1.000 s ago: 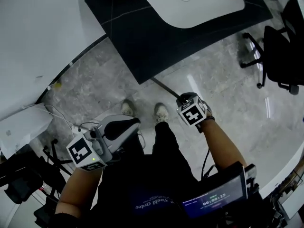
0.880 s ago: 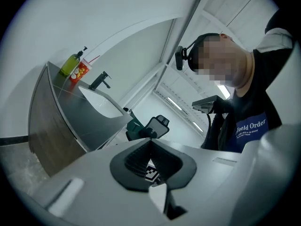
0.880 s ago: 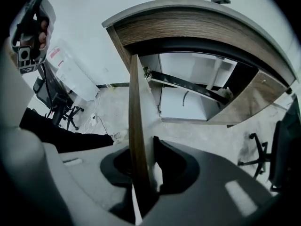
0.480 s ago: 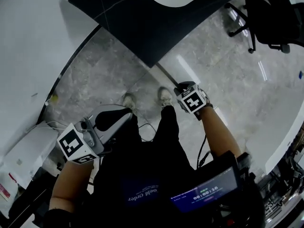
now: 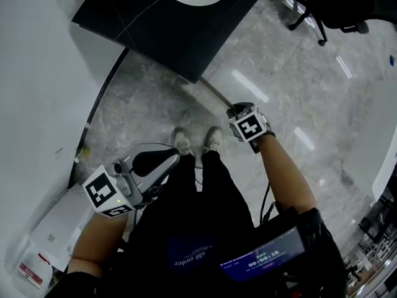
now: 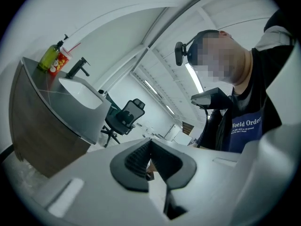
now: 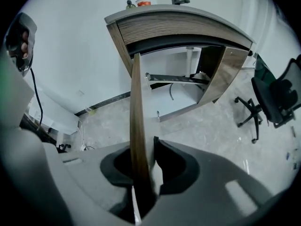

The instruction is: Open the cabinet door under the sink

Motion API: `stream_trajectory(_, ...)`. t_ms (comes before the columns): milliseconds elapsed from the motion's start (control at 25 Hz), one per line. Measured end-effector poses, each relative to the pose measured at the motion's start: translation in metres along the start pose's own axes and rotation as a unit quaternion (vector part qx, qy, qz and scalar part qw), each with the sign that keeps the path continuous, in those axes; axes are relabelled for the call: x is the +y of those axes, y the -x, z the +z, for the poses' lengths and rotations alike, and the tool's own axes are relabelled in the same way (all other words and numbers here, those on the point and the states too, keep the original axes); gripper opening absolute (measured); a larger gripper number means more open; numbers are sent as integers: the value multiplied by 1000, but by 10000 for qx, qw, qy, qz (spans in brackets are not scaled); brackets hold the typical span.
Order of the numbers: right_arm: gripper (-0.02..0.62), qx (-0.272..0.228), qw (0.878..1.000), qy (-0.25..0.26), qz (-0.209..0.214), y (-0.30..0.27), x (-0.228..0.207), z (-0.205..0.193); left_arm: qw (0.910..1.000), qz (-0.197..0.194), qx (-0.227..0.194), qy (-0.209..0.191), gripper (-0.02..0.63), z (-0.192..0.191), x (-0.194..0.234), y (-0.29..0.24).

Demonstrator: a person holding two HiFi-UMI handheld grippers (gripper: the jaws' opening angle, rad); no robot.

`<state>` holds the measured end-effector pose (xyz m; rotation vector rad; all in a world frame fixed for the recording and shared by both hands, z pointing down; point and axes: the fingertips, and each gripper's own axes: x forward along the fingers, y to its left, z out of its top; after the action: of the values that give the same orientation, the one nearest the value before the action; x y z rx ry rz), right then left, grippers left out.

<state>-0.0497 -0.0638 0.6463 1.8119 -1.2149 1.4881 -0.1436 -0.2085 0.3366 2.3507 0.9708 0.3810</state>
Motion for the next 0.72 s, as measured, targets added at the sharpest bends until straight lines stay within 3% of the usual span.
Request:
stream_trajectory(200,100,-193,9989,304,-314,4,-6,6,9993,-301,214,29,0,-17,-9,-26)
stream_trajectory(480,120,-1102,9902,200,-830,67,-3,16,9968,-680,399,-108,0,-8,-40,-42)
stream_trajectory(600,120,-1450,9864,192,-757,122,14,12,9950,-886,351,-288,0,12,-57,-46)
stream_trajectory(720,120,-2117,9765,-51,-399,188,36,11,9924,-1096,224,-522,0,38,-81,-53)
